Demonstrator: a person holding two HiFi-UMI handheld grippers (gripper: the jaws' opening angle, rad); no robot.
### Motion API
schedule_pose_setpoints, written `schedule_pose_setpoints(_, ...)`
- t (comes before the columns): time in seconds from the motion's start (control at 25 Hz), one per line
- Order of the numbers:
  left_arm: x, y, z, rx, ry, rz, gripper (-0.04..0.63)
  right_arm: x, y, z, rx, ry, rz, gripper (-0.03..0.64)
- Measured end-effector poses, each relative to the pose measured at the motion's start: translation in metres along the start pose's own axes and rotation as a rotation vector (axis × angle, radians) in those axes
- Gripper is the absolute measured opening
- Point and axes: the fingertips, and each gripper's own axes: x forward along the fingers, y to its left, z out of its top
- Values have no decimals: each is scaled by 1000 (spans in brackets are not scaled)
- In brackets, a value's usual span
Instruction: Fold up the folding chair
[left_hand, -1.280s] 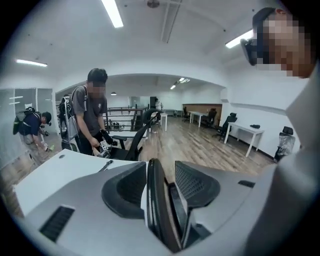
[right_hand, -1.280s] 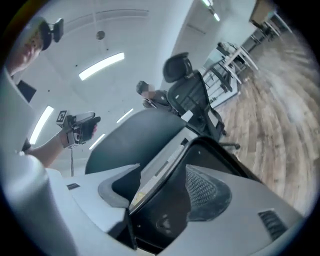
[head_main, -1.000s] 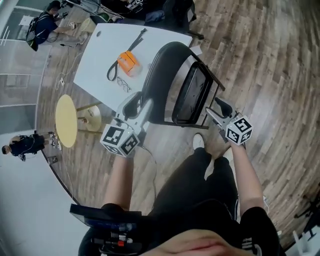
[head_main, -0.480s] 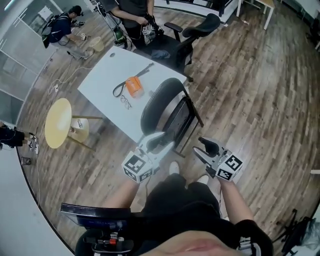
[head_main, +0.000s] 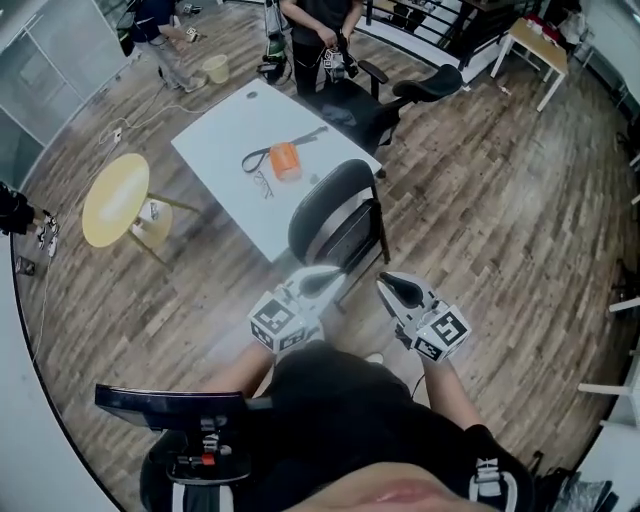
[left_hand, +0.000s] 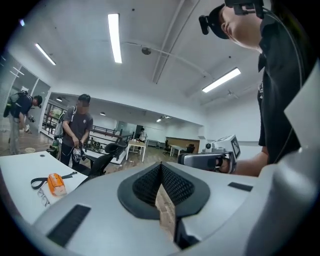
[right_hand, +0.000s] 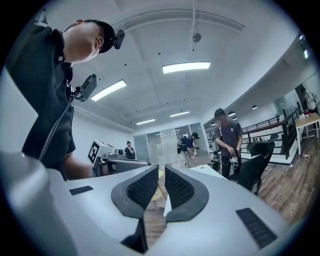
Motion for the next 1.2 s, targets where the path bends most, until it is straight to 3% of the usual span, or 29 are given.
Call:
schedule_pose_setpoints(0.16,-15,8,4,51,4,39,5,9,15,23,-36,-61,2,11)
schedule_pose_setpoints(0.36,-28,9,15,82,-7,58,5,19,25,34,-93,-67,18,9)
schedule_pose_setpoints(0.76,-24,13,11,61,-7,80,5,29,36,26,-115,-29,76,9)
schedule_pose_setpoints(1.0,-22,11,11,27,-11,53,5,30,38,24,-113,-22,79,9)
schedule_pose_setpoints(1.2,-20,10,11,45,-2,52,5,29,36,26,-116,-23,77,9)
